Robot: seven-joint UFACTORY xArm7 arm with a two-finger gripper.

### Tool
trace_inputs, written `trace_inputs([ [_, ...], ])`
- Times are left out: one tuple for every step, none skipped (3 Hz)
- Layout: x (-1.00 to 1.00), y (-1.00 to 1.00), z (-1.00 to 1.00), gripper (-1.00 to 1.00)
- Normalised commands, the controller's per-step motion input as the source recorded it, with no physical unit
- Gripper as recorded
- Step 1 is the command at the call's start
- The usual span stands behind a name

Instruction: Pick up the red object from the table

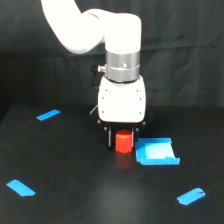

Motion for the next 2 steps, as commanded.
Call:
trace_inputs([
  [-0.09, -0.08, 0.05, -0.96],
  [-0.09, -0.07, 0.11, -0.97],
])
